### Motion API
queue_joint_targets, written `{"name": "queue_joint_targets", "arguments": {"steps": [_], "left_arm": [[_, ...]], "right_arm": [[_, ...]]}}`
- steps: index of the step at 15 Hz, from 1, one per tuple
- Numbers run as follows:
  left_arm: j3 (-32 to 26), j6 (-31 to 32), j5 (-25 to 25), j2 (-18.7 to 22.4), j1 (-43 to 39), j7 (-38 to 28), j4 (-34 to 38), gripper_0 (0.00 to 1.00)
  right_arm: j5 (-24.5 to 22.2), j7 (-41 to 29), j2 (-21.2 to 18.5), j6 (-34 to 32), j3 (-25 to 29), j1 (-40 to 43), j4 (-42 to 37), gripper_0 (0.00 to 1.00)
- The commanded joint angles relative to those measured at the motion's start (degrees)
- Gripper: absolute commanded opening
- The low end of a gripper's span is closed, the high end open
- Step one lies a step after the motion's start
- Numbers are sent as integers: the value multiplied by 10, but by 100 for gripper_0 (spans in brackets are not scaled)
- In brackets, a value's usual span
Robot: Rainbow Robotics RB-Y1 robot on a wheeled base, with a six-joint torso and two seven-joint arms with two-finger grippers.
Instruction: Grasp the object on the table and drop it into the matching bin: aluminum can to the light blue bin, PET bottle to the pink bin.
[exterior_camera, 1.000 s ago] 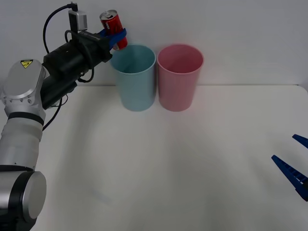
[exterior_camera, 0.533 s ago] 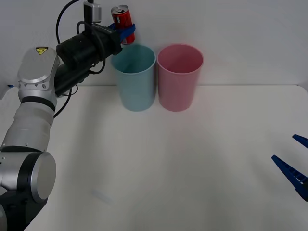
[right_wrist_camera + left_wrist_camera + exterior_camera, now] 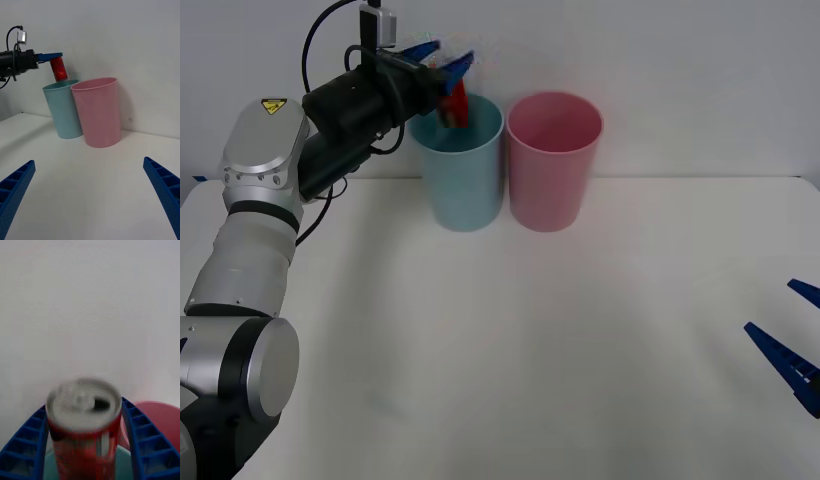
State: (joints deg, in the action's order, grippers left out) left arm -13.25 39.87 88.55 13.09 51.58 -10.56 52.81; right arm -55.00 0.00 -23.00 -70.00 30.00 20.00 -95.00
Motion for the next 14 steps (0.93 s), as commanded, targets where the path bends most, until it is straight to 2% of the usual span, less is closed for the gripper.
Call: {"name": "queue_joint_targets", "arguments": {"steps": [1,6,14], "left_arm": [[1,0,-7,0,-2,0,0,100],[1,10,-40,7,-33,10,23,100],[-3,38,-116,26,-227,10,246,100]], "right_arm": [[0,0,0,0,0,0,0,100],[0,0,0,0,0,0,0,100],[0,0,0,0,0,0,0,100]]}}
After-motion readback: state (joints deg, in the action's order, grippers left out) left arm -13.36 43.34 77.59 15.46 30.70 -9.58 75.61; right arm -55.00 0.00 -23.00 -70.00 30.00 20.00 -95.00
